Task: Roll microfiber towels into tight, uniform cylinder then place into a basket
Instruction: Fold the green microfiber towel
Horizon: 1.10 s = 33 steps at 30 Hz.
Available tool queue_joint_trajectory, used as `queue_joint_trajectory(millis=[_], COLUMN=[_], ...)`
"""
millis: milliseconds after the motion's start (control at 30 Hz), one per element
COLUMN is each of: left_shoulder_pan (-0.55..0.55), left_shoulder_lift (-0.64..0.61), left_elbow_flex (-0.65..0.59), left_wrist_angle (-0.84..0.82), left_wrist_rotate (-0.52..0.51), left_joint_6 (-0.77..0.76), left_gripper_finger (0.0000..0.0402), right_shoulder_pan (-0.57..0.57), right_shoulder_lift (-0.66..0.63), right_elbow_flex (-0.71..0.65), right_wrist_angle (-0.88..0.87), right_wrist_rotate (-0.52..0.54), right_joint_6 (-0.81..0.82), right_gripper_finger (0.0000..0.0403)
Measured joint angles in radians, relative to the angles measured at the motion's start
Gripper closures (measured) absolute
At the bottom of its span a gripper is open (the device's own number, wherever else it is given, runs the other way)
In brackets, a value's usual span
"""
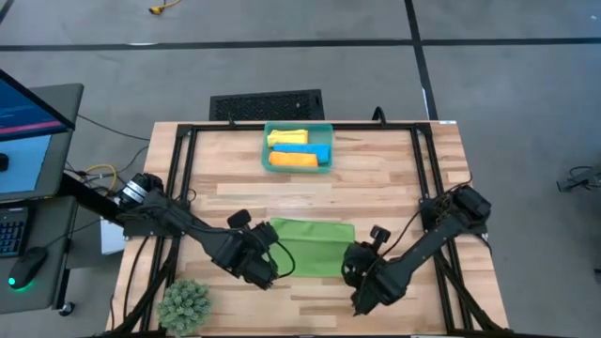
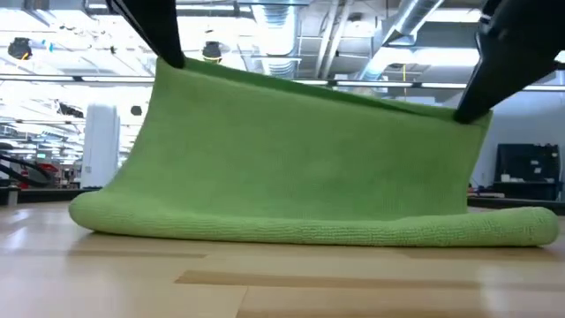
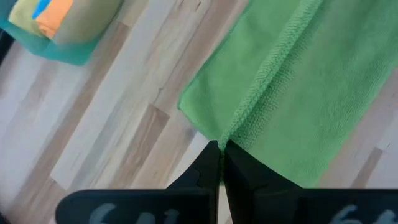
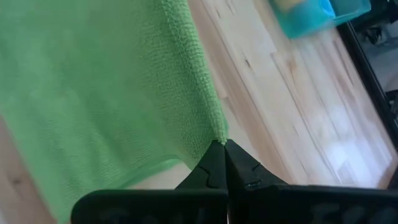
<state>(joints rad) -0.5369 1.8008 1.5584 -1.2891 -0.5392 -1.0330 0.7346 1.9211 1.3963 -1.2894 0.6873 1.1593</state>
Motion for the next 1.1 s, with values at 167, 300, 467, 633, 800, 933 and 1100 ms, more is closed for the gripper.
queue_joint_trajectory(millis=[167,300,467,633,800,933,1100], left_shoulder_pan=[0.02,0.04,0.002,-0.069,-0.114,-0.138,-0.159], left_shoulder_lift=[0.0,0.002,-0.001,-0.001,-0.001,0.001,0.001], left_elbow_flex=[-0.07,-0.102,-0.052,0.049,0.057,0.044,0.048], left_wrist_angle=[0.074,0.082,0.072,0.066,0.105,0.133,0.131], left_wrist_rotate=[0.023,0.077,0.127,0.151,0.169,0.254,0.258], left_joint_6=[0.007,0.03,0.035,0.04,-0.046,-0.1,-0.125], left_gripper_finger=[0.0401,0.0401,0.0401,0.0401,0.0401,0.0401,0.0401], right_shoulder_pan=[-0.02,-0.013,0.045,0.122,0.164,0.182,0.186], right_shoulder_lift=[0.0,-0.012,-0.024,-0.023,-0.018,0.0,-0.002], right_elbow_flex=[-0.008,0.014,0.105,0.157,0.151,0.154,0.178], right_wrist_angle=[0.001,-0.023,-0.058,-0.062,-0.043,0.027,0.033], right_wrist_rotate=[-0.022,-0.052,-0.053,-0.009,-0.005,-0.005,0.043], right_joint_6=[-0.022,-0.039,-0.032,0.015,0.12,0.089,0.041], right_gripper_finger=[0.0401,0.0401,0.04,0.0401,0.0401,0.0401,0.0401])
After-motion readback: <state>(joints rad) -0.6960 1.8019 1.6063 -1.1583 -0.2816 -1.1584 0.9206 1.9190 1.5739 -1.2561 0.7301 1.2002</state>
